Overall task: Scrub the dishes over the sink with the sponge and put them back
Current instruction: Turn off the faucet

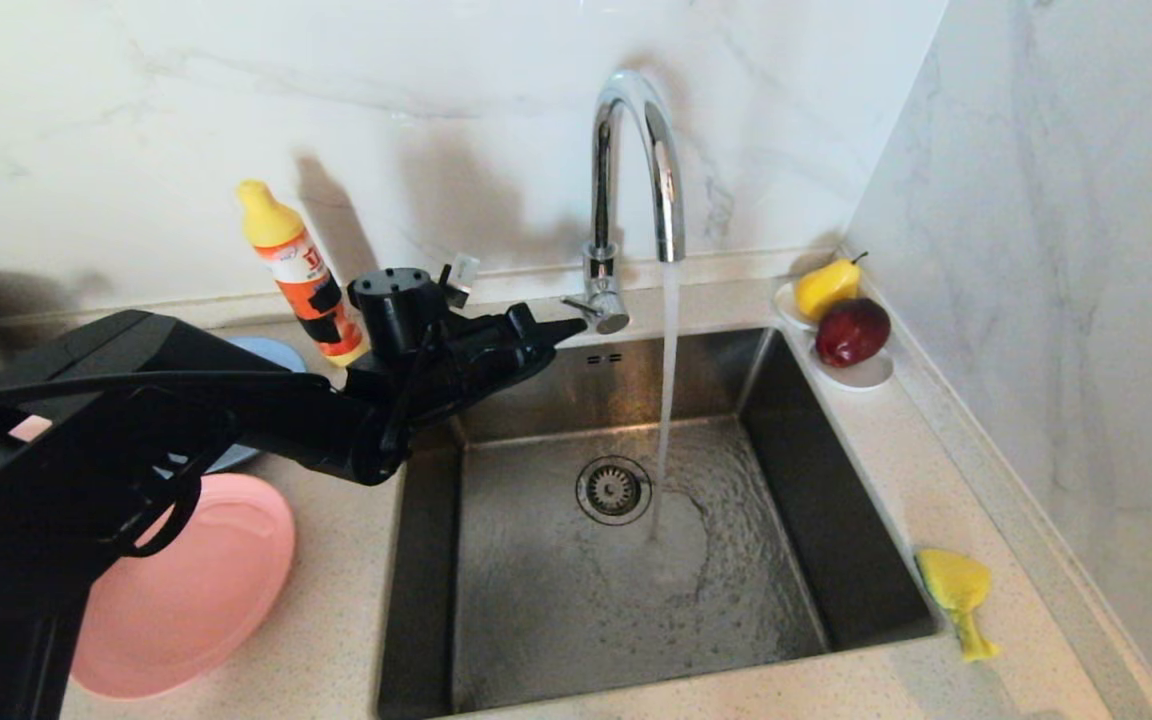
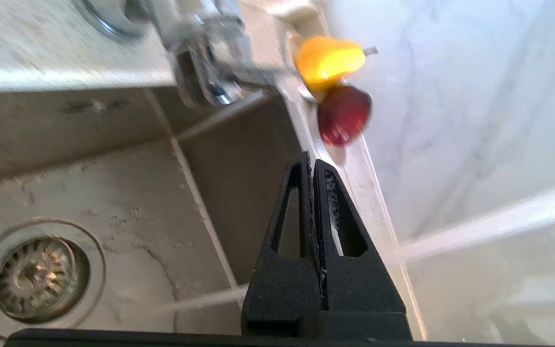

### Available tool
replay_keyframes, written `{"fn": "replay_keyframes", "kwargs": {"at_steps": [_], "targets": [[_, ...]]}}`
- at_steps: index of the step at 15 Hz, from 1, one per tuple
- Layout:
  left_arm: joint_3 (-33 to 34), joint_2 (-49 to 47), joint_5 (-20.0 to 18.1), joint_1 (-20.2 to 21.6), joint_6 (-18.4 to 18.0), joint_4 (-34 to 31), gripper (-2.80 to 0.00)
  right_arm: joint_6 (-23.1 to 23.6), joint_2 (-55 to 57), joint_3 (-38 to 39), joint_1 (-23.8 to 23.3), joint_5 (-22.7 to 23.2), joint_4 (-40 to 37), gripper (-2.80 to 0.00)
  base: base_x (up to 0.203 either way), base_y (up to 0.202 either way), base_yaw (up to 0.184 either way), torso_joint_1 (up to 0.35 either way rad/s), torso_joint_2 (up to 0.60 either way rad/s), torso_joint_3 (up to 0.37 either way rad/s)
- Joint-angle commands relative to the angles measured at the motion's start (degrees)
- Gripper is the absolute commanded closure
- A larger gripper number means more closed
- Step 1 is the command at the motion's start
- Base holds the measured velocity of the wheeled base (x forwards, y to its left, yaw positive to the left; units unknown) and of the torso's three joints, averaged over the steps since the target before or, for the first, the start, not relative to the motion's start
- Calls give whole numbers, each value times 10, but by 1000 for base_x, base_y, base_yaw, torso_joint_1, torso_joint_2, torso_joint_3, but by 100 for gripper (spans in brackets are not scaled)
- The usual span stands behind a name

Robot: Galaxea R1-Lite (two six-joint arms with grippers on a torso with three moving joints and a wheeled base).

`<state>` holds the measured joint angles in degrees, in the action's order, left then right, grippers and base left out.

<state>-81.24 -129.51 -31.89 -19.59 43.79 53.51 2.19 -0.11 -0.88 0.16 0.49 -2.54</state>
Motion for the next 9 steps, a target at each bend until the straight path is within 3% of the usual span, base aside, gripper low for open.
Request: {"fn": "replay_keyframes", "kwargs": {"at_steps": [1, 5, 9], "targets": [[-24, -13, 5, 0, 3, -5, 0, 1, -1, 0, 0, 0, 0, 0, 0, 0, 0, 0, 0, 0], [-58, -14, 20, 0, 34, -15, 0, 0, -1, 0, 0, 0, 0, 0, 0, 0, 0, 0, 0, 0], [-72, -23, 26, 1, 36, -17, 0, 0, -1, 0, 0, 0, 0, 0, 0, 0, 0, 0, 0, 0]]}}
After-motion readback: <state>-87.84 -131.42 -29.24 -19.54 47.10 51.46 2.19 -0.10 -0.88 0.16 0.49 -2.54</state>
